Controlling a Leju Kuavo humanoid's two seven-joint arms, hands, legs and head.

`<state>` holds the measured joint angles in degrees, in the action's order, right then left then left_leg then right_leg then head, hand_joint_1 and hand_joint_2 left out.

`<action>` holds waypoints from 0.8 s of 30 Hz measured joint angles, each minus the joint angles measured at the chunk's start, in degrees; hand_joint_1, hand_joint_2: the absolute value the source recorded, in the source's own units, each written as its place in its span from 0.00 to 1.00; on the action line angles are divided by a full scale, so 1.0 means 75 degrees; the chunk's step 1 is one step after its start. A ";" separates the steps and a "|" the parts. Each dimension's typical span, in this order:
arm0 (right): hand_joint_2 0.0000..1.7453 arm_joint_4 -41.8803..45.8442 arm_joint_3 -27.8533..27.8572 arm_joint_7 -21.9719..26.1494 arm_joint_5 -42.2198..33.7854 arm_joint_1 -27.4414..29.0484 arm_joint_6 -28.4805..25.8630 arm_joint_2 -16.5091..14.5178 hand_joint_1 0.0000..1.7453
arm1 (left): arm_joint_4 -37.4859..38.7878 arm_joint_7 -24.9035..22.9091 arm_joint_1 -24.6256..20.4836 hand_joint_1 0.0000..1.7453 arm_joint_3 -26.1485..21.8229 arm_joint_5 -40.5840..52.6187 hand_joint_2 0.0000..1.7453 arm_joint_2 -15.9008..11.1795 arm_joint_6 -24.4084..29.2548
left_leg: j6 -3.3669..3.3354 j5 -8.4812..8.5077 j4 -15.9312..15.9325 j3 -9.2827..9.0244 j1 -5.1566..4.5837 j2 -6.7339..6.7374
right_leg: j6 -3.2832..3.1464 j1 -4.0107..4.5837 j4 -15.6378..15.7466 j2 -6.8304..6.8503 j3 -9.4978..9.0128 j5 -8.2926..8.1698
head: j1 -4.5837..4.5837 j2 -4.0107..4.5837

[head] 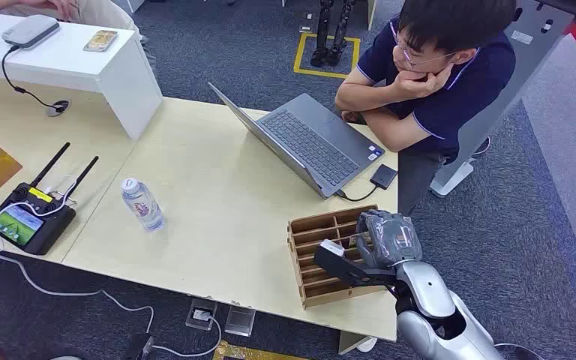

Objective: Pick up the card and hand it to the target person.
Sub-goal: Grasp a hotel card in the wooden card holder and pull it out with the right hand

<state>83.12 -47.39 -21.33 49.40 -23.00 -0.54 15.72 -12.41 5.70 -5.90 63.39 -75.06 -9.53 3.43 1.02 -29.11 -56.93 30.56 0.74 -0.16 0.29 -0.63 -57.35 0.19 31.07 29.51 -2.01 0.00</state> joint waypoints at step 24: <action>1.00 0.0006 0.0004 0.0107 -0.0112 -0.0034 -0.0001 0.0000 0.80 | -0.0002 0.0154 0.0000 0.00 0.0000 0.0006 1.00 0.0006 -0.0183 | 0.0000 0.0000 0.0000 -0.0005 0.0000 0.0002 | 0.0000 0.0000 0.0000 -0.0001 -0.0004 0.0000 | 0.0000 0.0000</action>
<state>83.17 -47.35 -20.53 48.55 -23.26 -0.55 15.72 -12.43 6.86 -5.89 63.39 -75.01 -9.49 2.06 1.02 -29.11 -56.93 30.53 0.74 -0.15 0.29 -0.63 -57.35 0.18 31.04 29.51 -2.01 0.00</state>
